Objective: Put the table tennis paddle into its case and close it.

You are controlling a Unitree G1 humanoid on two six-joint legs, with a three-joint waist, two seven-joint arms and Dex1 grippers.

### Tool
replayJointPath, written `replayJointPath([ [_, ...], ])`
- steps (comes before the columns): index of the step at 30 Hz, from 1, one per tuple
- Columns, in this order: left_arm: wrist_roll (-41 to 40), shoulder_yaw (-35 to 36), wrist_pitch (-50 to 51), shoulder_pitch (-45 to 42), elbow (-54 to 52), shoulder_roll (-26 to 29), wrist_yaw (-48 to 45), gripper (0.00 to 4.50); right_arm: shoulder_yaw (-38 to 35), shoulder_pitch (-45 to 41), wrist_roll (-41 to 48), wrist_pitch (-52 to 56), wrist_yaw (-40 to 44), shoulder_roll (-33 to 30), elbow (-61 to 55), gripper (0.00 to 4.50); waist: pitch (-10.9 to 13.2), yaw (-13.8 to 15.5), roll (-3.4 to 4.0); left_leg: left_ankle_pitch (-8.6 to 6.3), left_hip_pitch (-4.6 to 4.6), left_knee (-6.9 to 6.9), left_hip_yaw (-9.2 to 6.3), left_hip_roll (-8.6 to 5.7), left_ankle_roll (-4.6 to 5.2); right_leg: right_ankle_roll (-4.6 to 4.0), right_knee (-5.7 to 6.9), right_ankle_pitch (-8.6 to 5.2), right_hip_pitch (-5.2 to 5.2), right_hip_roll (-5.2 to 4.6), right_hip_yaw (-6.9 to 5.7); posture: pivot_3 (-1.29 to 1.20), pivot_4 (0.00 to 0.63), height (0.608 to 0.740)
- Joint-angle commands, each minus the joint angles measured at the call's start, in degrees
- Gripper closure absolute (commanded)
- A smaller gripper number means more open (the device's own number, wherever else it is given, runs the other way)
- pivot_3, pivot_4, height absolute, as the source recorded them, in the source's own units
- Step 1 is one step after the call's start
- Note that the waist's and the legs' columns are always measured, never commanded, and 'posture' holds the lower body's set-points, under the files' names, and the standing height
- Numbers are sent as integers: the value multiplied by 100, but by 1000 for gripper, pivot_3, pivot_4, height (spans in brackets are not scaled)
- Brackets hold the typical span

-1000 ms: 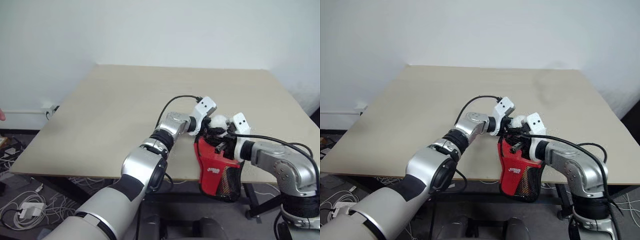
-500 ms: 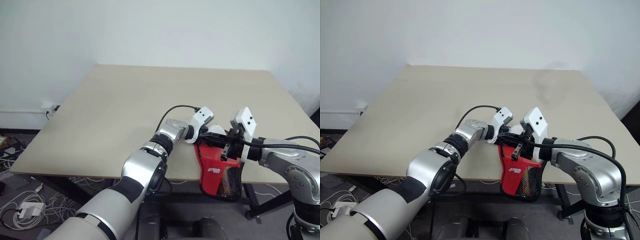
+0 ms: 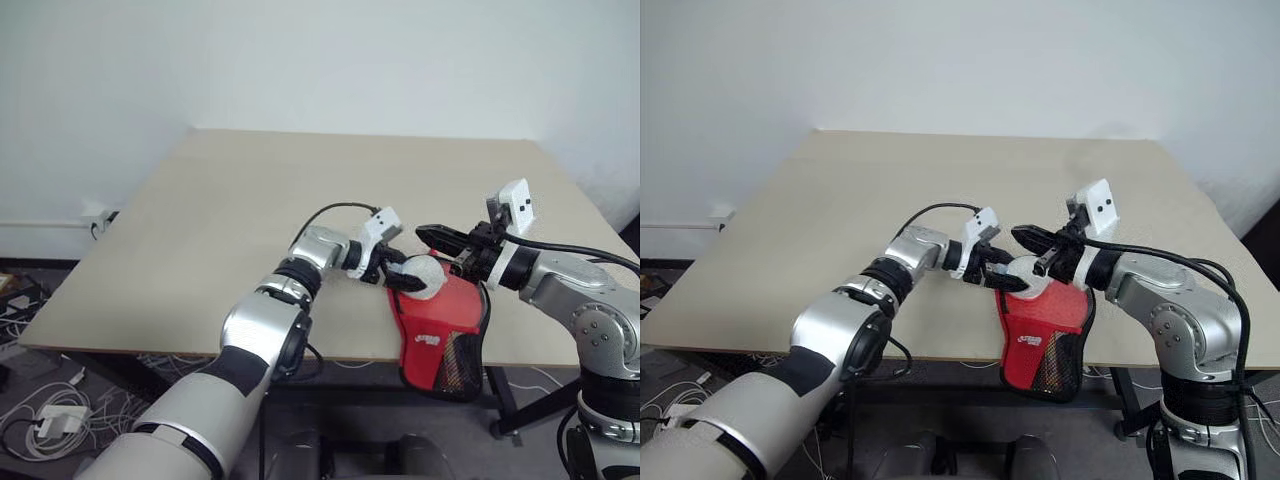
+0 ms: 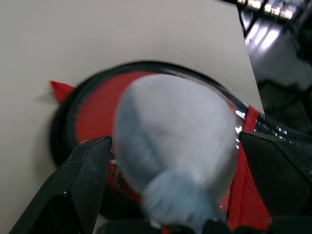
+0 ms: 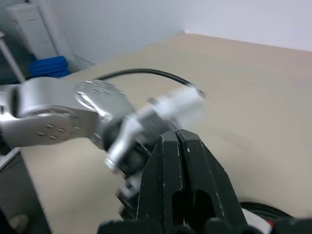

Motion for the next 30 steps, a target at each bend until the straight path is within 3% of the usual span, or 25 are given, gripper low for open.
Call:
replayJointPath([
  [1, -320, 299, 56, -372, -260, 91, -96, 26, -130, -148, 54, -191, -65, 16, -10, 4500, 0, 7, 0, 0, 0, 0, 0, 0, 0, 0, 0, 0, 0, 0, 0, 0, 0, 724],
  [2, -337, 323, 50, -387, -270, 117, -123, 26, -123, -156, 50, -206, -76, 18, 25, 4500, 0, 7, 0, 0, -1, 0, 0, -1, 0, 1, -1, 0, 1, 0, 0, 0, 0, 724],
  [9, -389, 137, 123, -228, -697, 517, -1539, 0, 256, -266, -380, -199, -326, -63, 493, 2244, 0, -11, 1, 0, -1, 2, 7, 4, -2, 3, 4, 1, 1, 6, 2, 0, 0, 724],
  [12, -308, -214, 156, 112, -1286, 665, -2265, 0, 472, -410, -680, -235, -471, -33, 811, 2244, -1, -13, 3, 8, -1, 4, 16, 7, -21, 2, 7, 1, 0, 8, 8, 0, 0, 724],
  [19, -665, -1224, 382, 1468, -3591, 933, -2423, 0, 502, -919, -1088, -250, -804, 162, 1664, 2244, -2, -9, 5, 16, -1, 9, 34, 13, -35, 3, 22, 1, -10, 11, 29, 0, 0, 724],
  [30, -299, -1948, 506, 2371, -4394, 121, -853, 0, 462, -1336, -937, 606, -677, 176, 2181, 2244, -4, -13, 10, 12, -1, 20, 38, 13, -29, 9, 30, 0, -8, 11, 34, 0, 0, 724],
])
